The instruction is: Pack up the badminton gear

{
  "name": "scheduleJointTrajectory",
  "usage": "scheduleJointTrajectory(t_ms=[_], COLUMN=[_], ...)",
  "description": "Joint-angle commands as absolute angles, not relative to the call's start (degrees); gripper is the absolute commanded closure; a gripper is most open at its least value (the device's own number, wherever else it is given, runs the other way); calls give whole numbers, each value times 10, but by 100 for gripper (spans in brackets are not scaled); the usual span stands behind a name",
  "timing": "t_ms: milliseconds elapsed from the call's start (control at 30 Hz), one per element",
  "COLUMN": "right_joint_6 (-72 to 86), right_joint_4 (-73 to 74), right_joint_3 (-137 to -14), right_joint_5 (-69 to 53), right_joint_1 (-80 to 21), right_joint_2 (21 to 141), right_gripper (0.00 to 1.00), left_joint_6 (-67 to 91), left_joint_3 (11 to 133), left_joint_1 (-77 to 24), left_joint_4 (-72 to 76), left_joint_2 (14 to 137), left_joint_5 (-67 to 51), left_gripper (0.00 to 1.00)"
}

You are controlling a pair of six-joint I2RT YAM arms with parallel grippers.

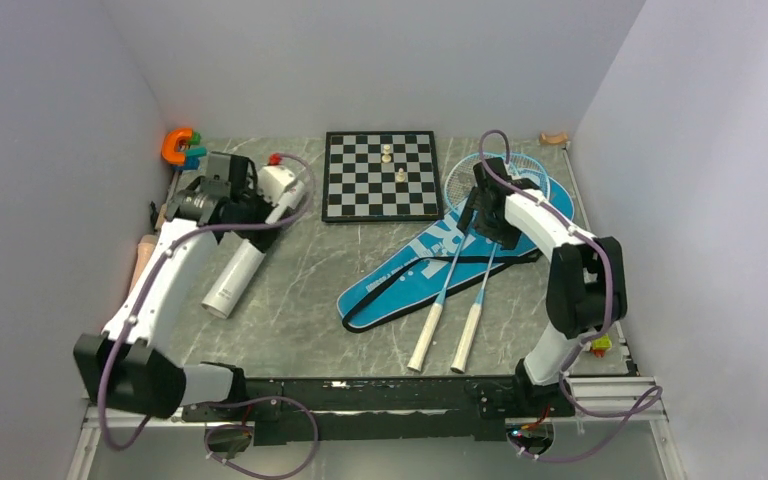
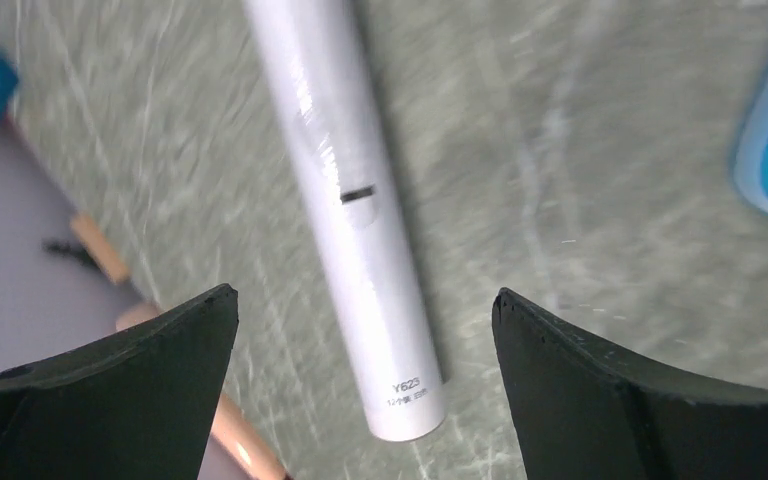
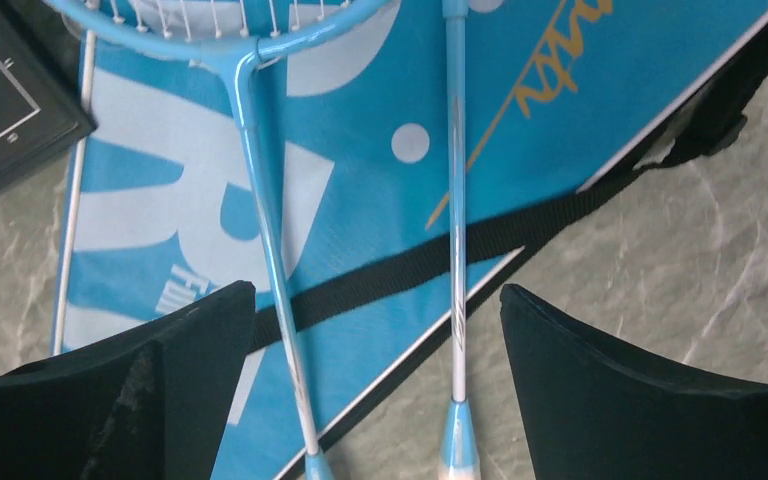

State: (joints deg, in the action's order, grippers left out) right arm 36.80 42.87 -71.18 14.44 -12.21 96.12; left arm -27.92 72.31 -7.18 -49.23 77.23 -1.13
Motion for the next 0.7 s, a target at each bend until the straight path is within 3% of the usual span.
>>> scheduleJointTrajectory(t_ms=[0, 267, 667], right_joint_6=[348, 344, 345], right_joint_4=[414, 411, 390], right_joint_3=[-754, -809, -802], right_joint_5=[194, 226, 228], right_joint_1=[-130, -148, -150], right_joint_2=[994, 1077, 1132], right_gripper=[5, 18, 50], left_joint_6=[-263, -230, -248], left_joint_3=[729, 655, 713], left_joint_1=[-178, -355, -458], left_joint_4=[-559, -442, -295], left_joint_2=[732, 790, 989], left_joint_5=[-88, -104, -64], left_gripper=[1, 1, 1])
